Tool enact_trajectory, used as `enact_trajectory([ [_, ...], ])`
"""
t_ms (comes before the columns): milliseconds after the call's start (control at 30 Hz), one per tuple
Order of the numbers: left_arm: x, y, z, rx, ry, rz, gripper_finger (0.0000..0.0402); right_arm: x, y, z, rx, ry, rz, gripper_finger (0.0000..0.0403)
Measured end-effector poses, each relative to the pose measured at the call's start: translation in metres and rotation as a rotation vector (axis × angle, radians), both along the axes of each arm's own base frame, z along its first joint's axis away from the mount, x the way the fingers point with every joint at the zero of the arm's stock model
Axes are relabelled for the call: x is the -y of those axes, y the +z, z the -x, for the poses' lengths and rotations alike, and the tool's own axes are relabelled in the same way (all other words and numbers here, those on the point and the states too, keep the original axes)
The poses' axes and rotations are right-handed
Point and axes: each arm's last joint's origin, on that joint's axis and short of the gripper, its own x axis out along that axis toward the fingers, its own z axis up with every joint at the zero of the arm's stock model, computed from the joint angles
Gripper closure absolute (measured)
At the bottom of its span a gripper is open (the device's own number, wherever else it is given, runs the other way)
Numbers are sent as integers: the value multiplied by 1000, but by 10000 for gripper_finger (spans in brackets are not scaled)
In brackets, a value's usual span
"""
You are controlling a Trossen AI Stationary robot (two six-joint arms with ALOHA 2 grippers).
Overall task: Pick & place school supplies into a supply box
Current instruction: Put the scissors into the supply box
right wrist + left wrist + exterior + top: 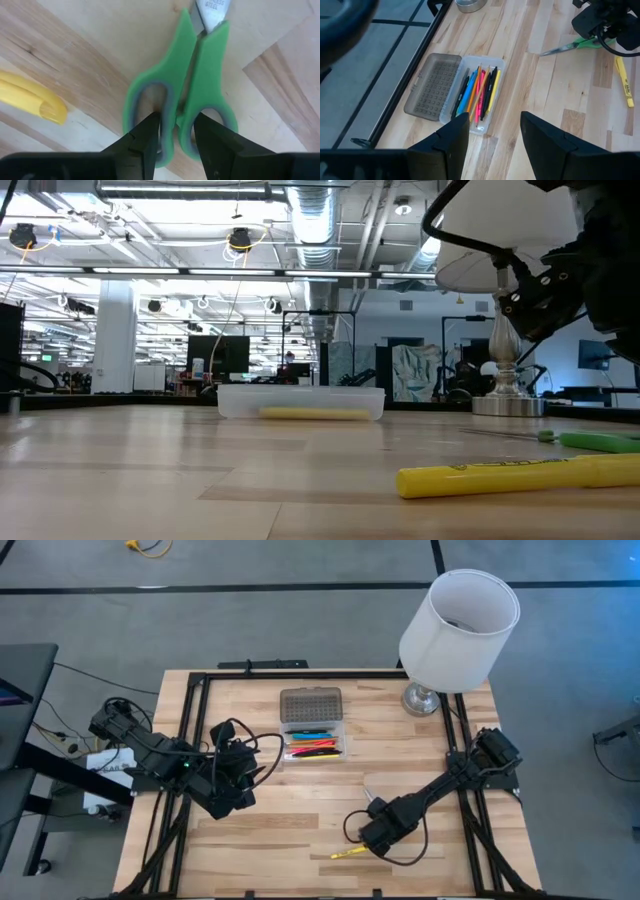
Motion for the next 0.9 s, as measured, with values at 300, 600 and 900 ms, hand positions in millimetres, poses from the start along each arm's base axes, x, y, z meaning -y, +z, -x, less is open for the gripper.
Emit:
enact_trajectory([
  [300,0,0,0,2,1,-3,228,1,0,-1,2,-1,-1,285],
  [600,0,0,0,3,2,-5,228,2,0,-1,4,0,3,291],
  [900,0,0,0,3,2,-6,228,1,0,-1,7,0,2,317],
])
